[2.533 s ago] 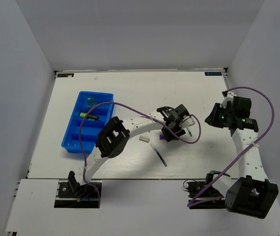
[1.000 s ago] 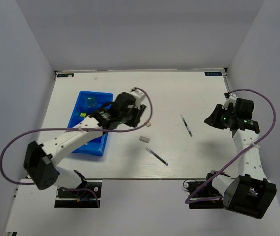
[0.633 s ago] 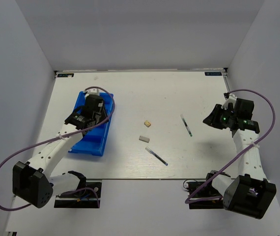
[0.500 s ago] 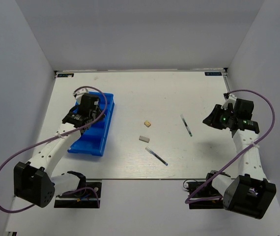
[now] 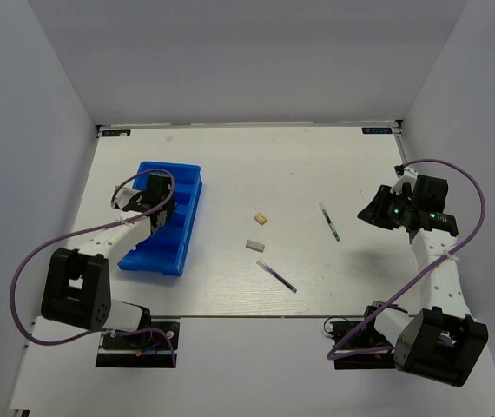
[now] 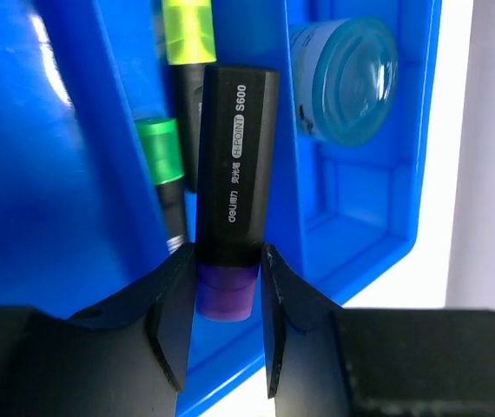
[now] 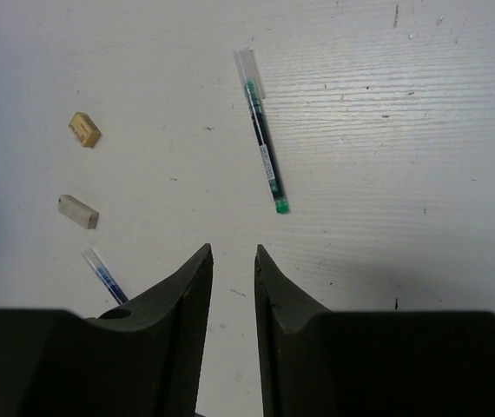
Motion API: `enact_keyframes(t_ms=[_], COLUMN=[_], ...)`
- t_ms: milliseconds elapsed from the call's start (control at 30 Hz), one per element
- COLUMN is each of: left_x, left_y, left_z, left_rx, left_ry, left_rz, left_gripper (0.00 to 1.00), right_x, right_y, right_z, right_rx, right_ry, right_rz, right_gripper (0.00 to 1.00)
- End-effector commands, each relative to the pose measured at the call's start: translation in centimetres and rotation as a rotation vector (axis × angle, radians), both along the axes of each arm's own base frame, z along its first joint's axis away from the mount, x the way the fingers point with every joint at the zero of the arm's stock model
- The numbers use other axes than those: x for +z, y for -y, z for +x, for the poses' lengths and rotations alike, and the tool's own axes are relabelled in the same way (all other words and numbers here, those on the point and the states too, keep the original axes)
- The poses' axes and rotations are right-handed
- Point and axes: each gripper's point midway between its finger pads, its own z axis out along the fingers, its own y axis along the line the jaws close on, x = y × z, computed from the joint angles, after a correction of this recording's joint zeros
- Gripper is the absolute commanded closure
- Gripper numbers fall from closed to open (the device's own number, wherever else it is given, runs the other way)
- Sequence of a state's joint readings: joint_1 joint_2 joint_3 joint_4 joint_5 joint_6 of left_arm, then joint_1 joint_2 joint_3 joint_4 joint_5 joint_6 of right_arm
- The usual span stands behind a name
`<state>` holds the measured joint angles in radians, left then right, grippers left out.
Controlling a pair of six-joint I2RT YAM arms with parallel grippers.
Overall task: Sort the stationery into containers
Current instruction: Place the pen in the storage box.
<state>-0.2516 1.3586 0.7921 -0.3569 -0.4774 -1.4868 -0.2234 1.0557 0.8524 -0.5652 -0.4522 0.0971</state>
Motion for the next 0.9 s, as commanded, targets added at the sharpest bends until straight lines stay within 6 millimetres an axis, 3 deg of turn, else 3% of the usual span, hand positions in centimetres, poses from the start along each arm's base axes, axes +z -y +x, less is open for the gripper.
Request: enact_keyframes(t_ms=[0,233,267,300,500,533,667,767,833,867], left_x=[3.2,2.0,1.9,1.5,1.4,1.6,2.3,3.1,4.3,4.7], left_y=[0.0,0.1,0.2,0.2,-0.2,-0.1,-0.6,-0.5,-0.3,0.3], left_z=[3.7,4.7,4.7,4.6,4.0,4.1,4.5,5.0,5.5,5.7], left_rx=[0.109,0.129,0.127,0.127,0.128,0.126,0.104,0.075,0.044,0.005], left_ry=[0.155,0.128,0.122,0.107,0.093,0.097,0.107,0.124,0.158,0.167], left_rz=[-0.079,-0.091,-0.091,-0.091,-0.086,-0.091,-0.088,-0.096,-0.094,-0.106], left_gripper=[1.0,0.98,0.94,0.81,0.47,0.37,0.26,0.28,0.33,0.51], right_x=[-0.4,-0.9,-0.9,-0.9,-1.1,-1.2,-1.2,-1.0,-0.7,-0.5], right_y=[0.1,0.2,0.2,0.2,-0.1,-0.2,-0.5,-0.8,-1.6,-2.0], right_z=[0.4,0.5,0.5,0.5,0.5,0.4,0.2,0.1,-0.2,-0.2], right_rx=[0.009,0.012,0.014,0.015,0.035,0.039,0.057,0.073,0.116,0.147], right_ry=[0.011,-0.005,-0.005,-0.007,-0.018,-0.026,-0.025,-0.017,-0.006,0.011], right_rz=[0.005,-0.001,0.0,-0.003,0.013,0.02,0.029,0.04,0.058,0.07], right_gripper=[0.7,0.68,0.67,0.64,0.55,0.54,0.51,0.5,0.59,0.67])
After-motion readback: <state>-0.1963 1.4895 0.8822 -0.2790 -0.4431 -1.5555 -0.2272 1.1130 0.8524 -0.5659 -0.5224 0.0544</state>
